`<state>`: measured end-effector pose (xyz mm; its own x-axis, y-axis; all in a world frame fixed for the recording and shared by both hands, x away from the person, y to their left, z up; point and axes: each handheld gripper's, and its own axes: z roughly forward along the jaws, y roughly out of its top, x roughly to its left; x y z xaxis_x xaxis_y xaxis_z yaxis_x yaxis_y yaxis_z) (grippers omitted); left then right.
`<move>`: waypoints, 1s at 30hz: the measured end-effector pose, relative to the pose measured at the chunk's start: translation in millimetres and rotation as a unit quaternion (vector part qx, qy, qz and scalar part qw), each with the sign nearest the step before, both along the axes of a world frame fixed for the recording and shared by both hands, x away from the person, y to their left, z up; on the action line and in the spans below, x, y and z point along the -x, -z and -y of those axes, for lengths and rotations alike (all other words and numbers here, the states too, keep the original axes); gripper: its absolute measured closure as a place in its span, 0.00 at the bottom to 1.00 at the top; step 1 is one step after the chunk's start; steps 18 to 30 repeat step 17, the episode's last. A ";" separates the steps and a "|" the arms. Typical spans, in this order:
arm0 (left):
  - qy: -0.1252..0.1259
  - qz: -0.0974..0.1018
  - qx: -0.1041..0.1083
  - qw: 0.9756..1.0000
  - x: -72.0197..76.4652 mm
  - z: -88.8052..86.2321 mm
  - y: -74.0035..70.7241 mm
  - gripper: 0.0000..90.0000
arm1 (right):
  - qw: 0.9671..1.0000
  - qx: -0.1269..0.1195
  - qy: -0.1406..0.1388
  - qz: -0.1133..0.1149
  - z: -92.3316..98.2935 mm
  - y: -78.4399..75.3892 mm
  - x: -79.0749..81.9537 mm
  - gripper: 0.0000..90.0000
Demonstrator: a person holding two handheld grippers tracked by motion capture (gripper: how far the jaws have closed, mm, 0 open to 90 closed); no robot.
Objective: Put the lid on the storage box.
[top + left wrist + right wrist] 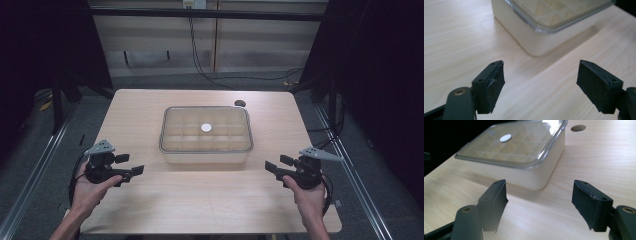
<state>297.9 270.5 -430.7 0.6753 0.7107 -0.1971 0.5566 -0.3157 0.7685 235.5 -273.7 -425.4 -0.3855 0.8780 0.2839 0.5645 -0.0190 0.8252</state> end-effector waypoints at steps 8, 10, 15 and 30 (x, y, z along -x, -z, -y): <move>0.008 -0.021 0.010 1.000 24.9 -8.2 22.3 0.24 | 1.000 -0.002 0.001 -0.016 -0.1 19.9 20.7 0.31; 0.004 -0.023 0.005 1.000 30.0 -10.3 26.3 0.26 | 1.000 -0.004 0.004 -0.019 -0.4 26.3 24.9 0.31; 0.012 -0.033 -0.023 0.999 35.6 -12.9 42.5 0.31 | 0.999 0.016 0.019 -0.026 -0.2 37.1 30.5 0.28; 0.020 -0.035 -0.022 0.999 34.9 -15.3 44.3 0.35 | 0.999 0.027 0.015 -0.028 -0.7 40.1 31.2 0.28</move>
